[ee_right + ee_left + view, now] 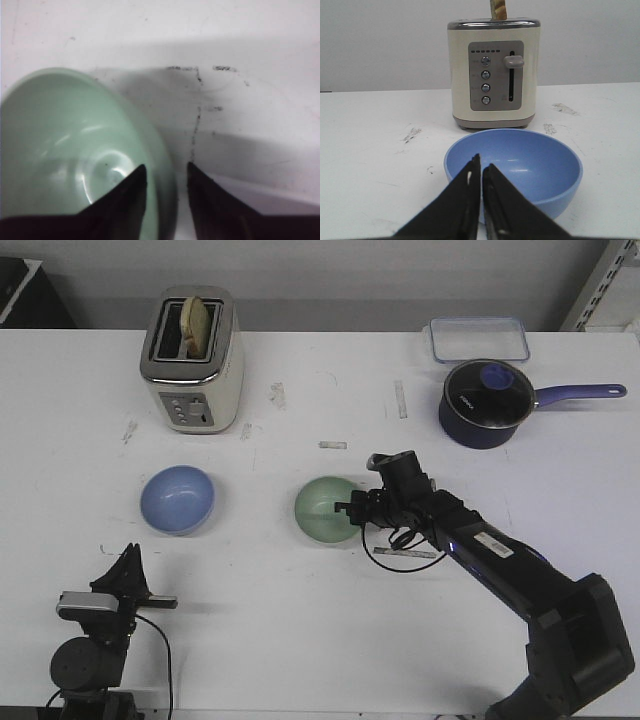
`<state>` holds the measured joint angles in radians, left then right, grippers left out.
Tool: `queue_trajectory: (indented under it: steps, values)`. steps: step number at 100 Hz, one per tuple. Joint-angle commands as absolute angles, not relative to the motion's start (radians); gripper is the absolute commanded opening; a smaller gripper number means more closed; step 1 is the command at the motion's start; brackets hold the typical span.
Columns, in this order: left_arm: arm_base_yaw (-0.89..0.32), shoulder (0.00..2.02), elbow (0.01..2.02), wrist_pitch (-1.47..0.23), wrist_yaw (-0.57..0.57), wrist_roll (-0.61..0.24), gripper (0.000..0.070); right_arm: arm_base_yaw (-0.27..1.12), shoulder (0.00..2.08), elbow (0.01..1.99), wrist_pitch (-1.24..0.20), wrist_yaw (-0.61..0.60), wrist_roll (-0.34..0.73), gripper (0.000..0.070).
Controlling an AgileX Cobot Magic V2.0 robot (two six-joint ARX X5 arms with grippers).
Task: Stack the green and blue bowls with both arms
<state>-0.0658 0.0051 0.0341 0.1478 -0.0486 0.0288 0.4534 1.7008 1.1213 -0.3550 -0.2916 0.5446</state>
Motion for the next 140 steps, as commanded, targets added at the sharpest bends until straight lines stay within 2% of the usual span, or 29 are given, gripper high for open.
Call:
queue_trajectory:
  steps: [1, 8, 21, 28, 43, 51, 66, 69, 73, 85, 90, 126, 140]
  values:
    - [-0.065, 0.003, 0.014, 0.158, -0.045, 0.037, 0.0002, 0.462, 1.723, 1.139, -0.338, -0.288, 0.554, 0.0215]
    - [-0.065, 0.003, 0.014, 0.159, -0.045, 0.037, 0.0002, 0.464, 1.716, 1.139, -0.334, -0.287, 0.553, 0.0249]
    - [-0.065, 0.003, 0.014, 0.159, -0.045, 0.037, 0.0002, 0.459, 1.686, 1.14, -0.335, -0.279, 0.548, 0.0428]
    - [-0.065, 0.003, 0.014, 0.158, -0.045, 0.037, 0.0002, 0.455, 1.662, 1.14, -0.336, -0.279, 0.545, 0.048]
    - [-0.065, 0.003, 0.014, 0.159, -0.045, 0.037, 0.0002, 0.443, 1.59, 1.139, -0.342, -0.268, 0.458, 0.0488]
    - [-0.065, 0.003, 0.014, 0.158, -0.045, 0.037, 0.0002, 0.443, 1.545, 1.137, -0.342, -0.212, 0.345, 0.0487]
    - [-0.065, 0.003, 0.014, 0.158, -0.045, 0.037, 0.0002, 0.427, 1.452, 1.121, -0.341, -0.033, 0.115, 0.0482]
    - [-0.065, 0.003, 0.014, 0.159, -0.045, 0.037, 0.0002, 0.42, 1.433, 1.113, -0.336, -0.004, 0.072, 0.0466]
    - [-0.065, 0.003, 0.014, 0.159, -0.045, 0.037, 0.0002, 0.409, 1.41, 1.098, -0.327, 0.026, 0.027, 0.0407]
    - [-0.065, 0.003, 0.014, 0.159, -0.045, 0.037, 0.0002, 0.357, 1.324, 1.017, -0.257, 0.079, -0.028, 0.0099]
    - [-0.065, 0.003, 0.014, 0.158, -0.045, 0.037, 0.0002, 0.328, 1.28, 0.973, -0.224, 0.079, -0.027, 0.0001]
    - [-0.065, 0.003, 0.014, 0.159, -0.045, 0.037, 0.0002, 0.114, 0.91, 0.577, 0.028, 0.075, 0.003, 0.0]
    - [-0.065, 0.003, 0.014, 0.159, -0.045, 0.037, 0.0002, 0.054, 0.725, 0.421, 0.082, 0.075, 0.011, 0.0001]
